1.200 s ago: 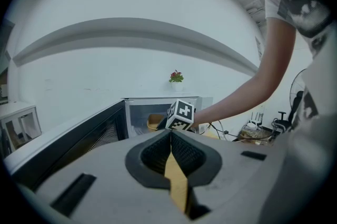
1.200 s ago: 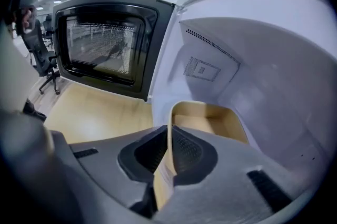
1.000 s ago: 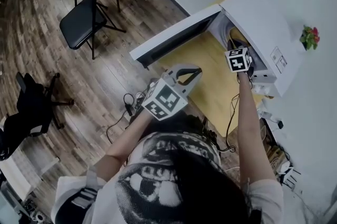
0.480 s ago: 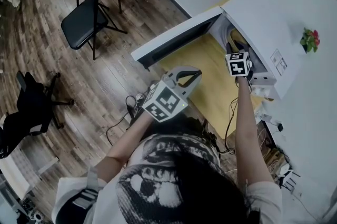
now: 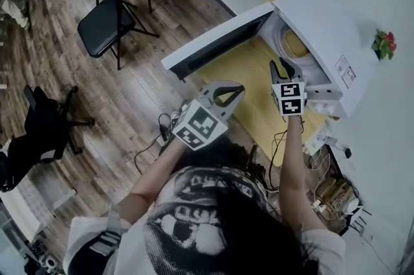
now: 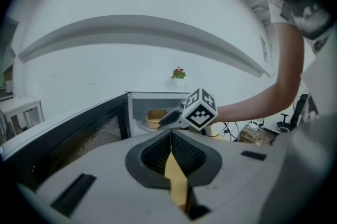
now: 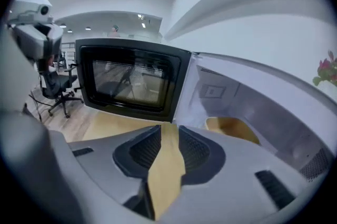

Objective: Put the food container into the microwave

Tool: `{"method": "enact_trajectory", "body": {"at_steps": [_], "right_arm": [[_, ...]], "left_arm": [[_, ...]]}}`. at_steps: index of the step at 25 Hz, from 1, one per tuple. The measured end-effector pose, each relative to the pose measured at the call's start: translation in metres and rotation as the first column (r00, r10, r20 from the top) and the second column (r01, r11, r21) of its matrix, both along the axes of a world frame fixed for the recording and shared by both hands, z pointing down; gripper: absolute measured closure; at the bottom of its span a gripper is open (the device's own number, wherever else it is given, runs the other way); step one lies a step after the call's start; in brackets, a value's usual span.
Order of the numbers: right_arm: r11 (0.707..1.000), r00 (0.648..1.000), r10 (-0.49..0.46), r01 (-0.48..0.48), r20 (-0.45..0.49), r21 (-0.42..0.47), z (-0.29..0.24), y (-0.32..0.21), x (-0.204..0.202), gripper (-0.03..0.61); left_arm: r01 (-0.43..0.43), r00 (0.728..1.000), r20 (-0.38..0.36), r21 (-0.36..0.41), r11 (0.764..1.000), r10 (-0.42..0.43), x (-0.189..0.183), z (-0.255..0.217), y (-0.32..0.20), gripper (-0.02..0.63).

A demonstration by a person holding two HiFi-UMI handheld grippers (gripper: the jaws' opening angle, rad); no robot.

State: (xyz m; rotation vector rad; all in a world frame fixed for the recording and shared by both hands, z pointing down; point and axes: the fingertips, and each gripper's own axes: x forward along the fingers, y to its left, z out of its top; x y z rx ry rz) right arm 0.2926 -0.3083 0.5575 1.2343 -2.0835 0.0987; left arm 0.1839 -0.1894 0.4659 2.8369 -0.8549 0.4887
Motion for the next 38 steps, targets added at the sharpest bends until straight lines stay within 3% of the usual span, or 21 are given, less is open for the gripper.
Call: {"method": "enact_trajectory", "body": {"at_steps": [8, 15, 22, 38], "right_arm": [[1.0, 0.994, -0.022, 0.024, 0.106, -0.019, 0.001, 0.065, -0.027, 0.48], [0.999, 0.986, 0.027, -0.022, 0.167, -0.034, -0.004, 0.121, -0.045, 0.485], [1.0, 0.979, 0.014, -0.014, 0.205, -0.004, -0.024, 0.173, -0.094, 0.485], [0.992, 0.96, -0.089, 0.063, 0.266, 0.107, -0.07, 0.299, -0.217, 0.488]], "left_arm": [[-0.03, 0.999, 0.018, -0.04, 0.999, 0.03, -0.003, 0.013, 0.022, 0.612], [-0.074, 0.996, 0.039, -0.035, 0.997, 0.075, -0.017, 0.01, 0.051, 0.612], [-0.081, 0.996, 0.043, -0.006, 0.997, 0.081, -0.056, -0.003, 0.089, 0.612], [-0.009, 1.0, 0.023, 0.024, 1.0, 0.008, -0.16, -0.01, 0.196, 0.612]]}}
